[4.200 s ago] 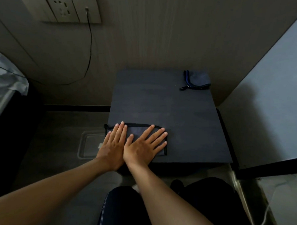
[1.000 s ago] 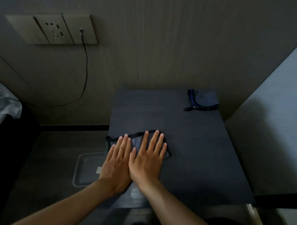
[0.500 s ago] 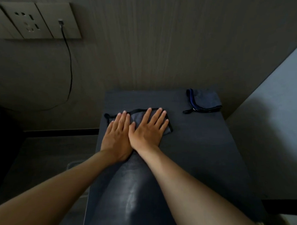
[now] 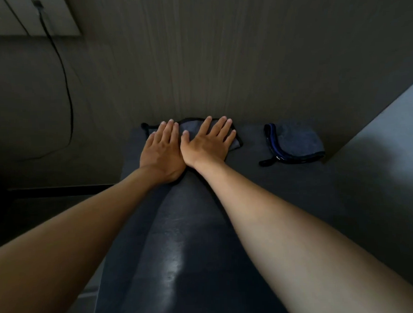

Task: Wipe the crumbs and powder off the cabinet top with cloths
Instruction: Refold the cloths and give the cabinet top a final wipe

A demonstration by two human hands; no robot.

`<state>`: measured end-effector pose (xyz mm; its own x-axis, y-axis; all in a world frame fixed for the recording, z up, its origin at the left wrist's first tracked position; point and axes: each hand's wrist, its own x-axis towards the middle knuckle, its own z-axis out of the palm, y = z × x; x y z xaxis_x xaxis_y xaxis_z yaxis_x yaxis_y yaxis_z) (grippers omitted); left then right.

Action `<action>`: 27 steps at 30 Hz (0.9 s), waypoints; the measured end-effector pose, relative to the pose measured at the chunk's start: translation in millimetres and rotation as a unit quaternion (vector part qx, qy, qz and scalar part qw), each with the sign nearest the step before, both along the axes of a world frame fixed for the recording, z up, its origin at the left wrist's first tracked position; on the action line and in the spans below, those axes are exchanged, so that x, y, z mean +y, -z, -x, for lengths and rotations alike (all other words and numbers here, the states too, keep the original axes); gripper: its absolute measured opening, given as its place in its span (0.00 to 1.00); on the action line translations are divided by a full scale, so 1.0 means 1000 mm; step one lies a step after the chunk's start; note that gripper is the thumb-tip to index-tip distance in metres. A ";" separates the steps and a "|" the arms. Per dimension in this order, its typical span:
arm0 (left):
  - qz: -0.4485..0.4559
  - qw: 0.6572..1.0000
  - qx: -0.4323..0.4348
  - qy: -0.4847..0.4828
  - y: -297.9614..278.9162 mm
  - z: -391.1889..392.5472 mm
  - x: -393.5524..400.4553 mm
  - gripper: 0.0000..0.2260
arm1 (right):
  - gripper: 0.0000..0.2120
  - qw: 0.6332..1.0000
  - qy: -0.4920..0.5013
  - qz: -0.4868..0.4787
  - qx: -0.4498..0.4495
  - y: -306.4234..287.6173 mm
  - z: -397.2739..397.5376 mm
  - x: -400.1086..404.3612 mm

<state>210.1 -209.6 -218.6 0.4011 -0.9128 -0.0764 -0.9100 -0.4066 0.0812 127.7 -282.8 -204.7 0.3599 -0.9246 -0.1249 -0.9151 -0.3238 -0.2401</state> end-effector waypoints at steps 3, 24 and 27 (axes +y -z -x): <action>0.012 1.000 -0.002 0.005 0.001 0.001 -0.017 0.35 | 0.36 0.999 -0.022 -0.031 0.007 -0.003 0.002 -0.019; 0.013 0.997 0.005 0.074 0.001 0.099 -0.088 0.28 | 0.16 0.975 -0.110 0.144 -0.127 -0.029 0.113 -0.084; 0.020 0.997 0.014 0.071 0.002 0.107 -0.087 0.26 | 0.17 0.957 -0.095 0.234 -0.140 -0.043 0.133 -0.092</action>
